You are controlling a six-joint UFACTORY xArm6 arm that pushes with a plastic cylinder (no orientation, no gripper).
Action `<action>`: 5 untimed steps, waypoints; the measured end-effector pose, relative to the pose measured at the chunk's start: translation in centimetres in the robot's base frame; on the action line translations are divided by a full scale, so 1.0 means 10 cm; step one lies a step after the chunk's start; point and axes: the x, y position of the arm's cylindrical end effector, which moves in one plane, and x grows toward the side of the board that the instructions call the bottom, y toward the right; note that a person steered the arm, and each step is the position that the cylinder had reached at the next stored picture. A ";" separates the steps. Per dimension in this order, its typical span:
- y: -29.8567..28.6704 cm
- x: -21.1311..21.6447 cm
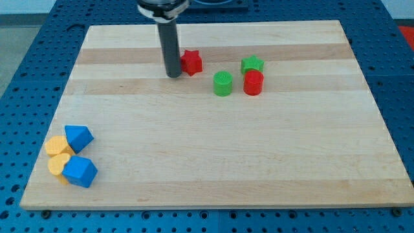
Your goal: Slide the red star closer to the green circle
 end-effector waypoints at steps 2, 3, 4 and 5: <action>0.15 -0.56; 0.38 -0.51; 0.59 -0.40; 0.83 -0.34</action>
